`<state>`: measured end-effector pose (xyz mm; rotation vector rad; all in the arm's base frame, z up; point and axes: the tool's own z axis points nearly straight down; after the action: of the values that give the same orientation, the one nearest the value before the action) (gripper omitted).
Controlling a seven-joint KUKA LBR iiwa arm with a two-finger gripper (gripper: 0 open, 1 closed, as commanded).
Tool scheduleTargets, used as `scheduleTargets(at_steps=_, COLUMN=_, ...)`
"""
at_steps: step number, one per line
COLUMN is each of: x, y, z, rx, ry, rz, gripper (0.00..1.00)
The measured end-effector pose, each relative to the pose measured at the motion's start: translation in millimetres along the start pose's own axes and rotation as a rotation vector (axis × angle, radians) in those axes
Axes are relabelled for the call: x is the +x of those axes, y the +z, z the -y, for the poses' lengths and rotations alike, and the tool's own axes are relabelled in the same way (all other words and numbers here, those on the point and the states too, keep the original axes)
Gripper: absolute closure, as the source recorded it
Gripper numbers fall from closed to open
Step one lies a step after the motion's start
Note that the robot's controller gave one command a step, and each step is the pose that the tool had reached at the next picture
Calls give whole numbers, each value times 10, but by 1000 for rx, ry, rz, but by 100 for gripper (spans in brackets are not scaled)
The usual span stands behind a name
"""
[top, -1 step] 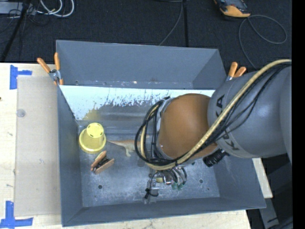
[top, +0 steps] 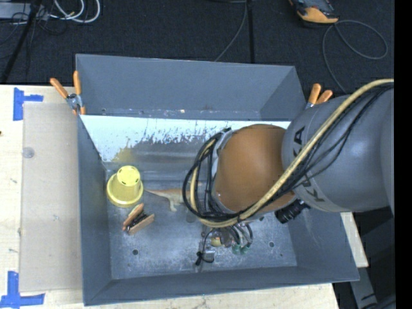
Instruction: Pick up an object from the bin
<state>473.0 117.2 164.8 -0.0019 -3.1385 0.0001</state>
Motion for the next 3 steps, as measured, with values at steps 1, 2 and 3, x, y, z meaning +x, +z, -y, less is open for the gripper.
scheduleTargets(at_steps=1, x=19, y=320, z=166, rx=0, ry=-38, rz=-4, gripper=0)
scheduleTargets(at_steps=2, x=-62, y=644, z=345, rx=1, ry=-227, rz=-4, gripper=0)
scheduleTargets(at_steps=3, x=-135, y=841, z=478, rx=-1, ry=-314, rz=-2, gripper=100)
